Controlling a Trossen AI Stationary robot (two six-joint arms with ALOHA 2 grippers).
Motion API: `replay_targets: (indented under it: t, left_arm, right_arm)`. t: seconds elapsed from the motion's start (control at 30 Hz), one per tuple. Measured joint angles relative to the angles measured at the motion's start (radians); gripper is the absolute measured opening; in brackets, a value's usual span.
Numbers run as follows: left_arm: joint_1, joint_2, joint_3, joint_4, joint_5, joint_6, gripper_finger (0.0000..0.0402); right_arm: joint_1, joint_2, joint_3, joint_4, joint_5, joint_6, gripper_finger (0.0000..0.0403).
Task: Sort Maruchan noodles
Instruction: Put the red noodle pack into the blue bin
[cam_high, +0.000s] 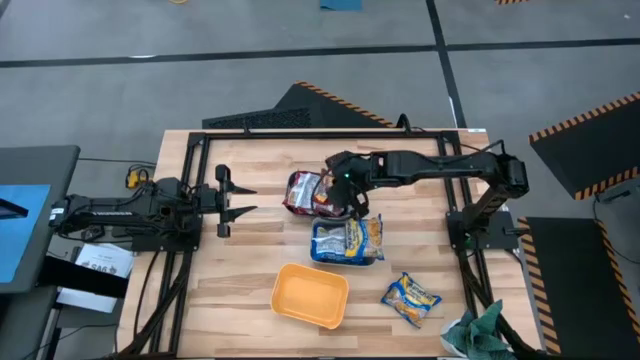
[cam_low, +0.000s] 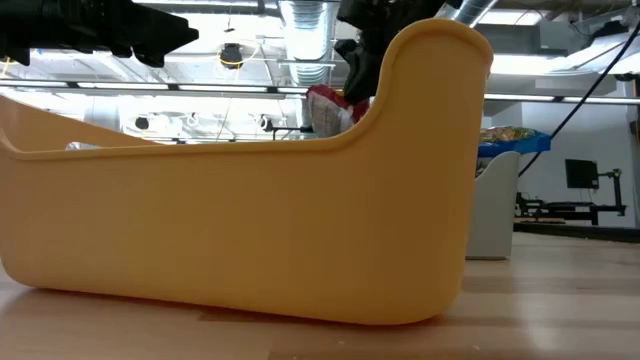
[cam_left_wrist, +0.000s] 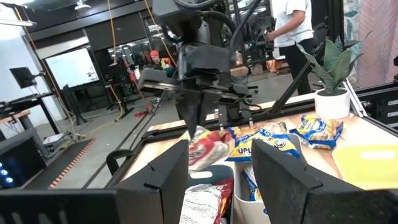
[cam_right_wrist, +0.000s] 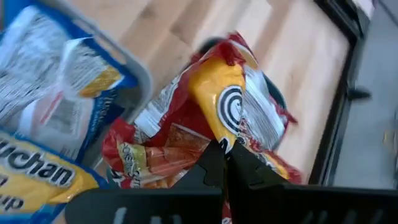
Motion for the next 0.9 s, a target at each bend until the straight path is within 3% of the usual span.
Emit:
replay_targets:
  t: [0.17,0.5,0.73,0.9]
  left_arm:
    - [0.000,0.000,0.000,0.000,0.000,0.000,0.0165]
    - [0.000,0.000,0.000,-0.004,-0.005,0.001,0.0165]
    - [0.000,0.000,0.000,-0.005,-0.005,0.019,0.0165]
    - [0.000,0.000,0.000,-0.007,-0.005,0.015,0.0165]
  right_arm:
    - [0.007,0.064,-0.001,-0.014,-0.029,-0.119,0.0015]
    - [-0.019,0.175,0.002,-0.010,-0.021,-0.121,0.0016]
    - [0.007,0.167,0.002,-0.031,0.162,-0.062,0.0020]
    - [0.019,0.161,0.003,-0.026,0.190,-0.042,0.0045]
